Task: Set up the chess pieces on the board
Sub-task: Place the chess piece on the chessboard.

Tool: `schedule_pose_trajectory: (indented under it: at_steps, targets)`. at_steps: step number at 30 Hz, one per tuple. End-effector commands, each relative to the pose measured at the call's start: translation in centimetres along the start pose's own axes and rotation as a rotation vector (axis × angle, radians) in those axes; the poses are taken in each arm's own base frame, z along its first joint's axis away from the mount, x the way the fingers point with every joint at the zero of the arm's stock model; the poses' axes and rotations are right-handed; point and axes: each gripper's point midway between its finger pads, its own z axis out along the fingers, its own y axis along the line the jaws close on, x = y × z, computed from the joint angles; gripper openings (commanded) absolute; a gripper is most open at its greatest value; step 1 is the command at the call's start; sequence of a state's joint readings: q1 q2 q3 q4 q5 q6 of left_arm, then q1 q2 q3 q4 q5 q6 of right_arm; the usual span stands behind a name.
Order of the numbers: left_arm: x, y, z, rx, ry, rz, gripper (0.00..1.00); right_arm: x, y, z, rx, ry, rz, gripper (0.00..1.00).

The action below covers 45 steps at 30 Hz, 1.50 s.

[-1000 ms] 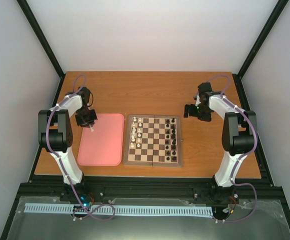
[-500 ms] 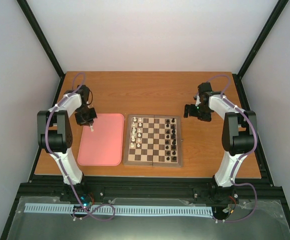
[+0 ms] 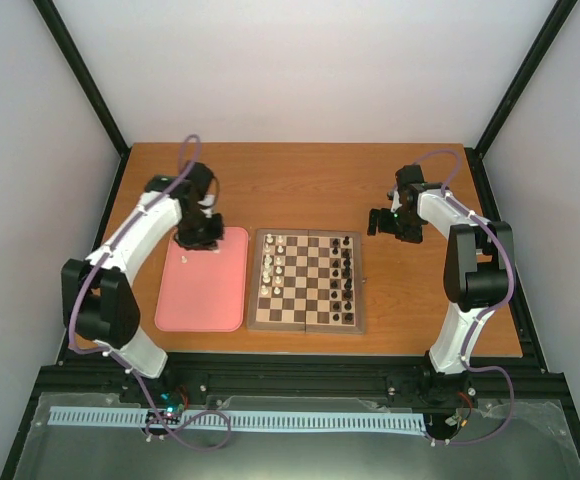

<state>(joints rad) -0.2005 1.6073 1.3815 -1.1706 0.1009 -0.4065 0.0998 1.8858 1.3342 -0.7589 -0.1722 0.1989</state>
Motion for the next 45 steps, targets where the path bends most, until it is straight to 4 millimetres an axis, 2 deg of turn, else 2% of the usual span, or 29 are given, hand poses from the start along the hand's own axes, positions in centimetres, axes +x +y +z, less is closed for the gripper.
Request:
schedule_pose_trajectory:
  at_steps: [1,4,9,15,19,28,35,45]
  targets:
    - [5.4,-6.7,-0.8,0.083,0.118,0.168,0.01,-0.9,-0.1,-0.5,0.0,-0.025,0.003,1.0]
    - [8.4,-10.6,-0.1,0.103,0.184,0.29,0.01,-0.9,0.0,-0.6,-0.004,-0.03,0.004,1.0]
    - [11.1,-13.8,0.4,0.074,0.209,0.424,0.01,-0.8,0.0,-1.1,-0.006,-0.041,0.002,1.0]
    - [13.4,-14.0,0.9,0.021,0.218,0.507,0.01,-0.5,0.0,-1.1,-0.01,-0.046,0.0,1.0]
    - [13.4,-13.7,1.6,-0.016,0.19,0.517,0.01,-0.2,0.0,-1.0,-0.013,-0.042,0.002,1.0]
    - [13.2,-13.5,4.8,-0.065,0.148,0.546,0.01,-0.1,0.0,-0.8,-0.016,-0.038,0.001,1.0]
    - [14.4,-14.8,5.9,-0.049,0.158,0.626,0.01,0.0,-0.1,-0.7,-0.011,-0.035,0.0,1.0]
    - [15.3,-14.5,7.3,-0.052,0.204,0.65,0.01,0.2,-0.1,-0.3,-0.013,-0.024,0.003,1.0]
